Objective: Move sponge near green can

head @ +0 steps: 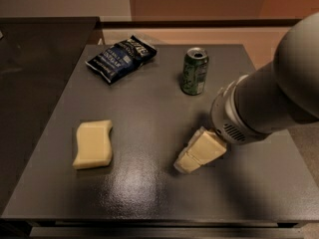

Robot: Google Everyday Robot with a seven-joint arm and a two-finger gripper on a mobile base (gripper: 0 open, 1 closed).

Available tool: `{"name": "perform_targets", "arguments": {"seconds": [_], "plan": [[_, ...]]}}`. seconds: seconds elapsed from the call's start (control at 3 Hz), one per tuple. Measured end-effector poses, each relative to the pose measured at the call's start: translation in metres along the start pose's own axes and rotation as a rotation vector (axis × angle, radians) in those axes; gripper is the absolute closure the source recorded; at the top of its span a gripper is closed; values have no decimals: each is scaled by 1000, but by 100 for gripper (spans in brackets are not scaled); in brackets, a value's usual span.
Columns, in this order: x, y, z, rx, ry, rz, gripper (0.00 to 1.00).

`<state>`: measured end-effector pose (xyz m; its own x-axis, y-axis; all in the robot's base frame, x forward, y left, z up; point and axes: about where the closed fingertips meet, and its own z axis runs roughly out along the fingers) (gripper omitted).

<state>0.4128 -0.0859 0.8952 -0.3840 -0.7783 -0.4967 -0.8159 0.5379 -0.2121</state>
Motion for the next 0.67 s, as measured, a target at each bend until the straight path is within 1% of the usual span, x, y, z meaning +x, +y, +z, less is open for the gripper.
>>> {"name": "perform_targets", "arguments": {"seconds": [0.33, 0.67], "plan": [[-35, 24, 22, 32, -103, 5, 0], [-68, 38, 42, 43, -197, -16, 0]]}}
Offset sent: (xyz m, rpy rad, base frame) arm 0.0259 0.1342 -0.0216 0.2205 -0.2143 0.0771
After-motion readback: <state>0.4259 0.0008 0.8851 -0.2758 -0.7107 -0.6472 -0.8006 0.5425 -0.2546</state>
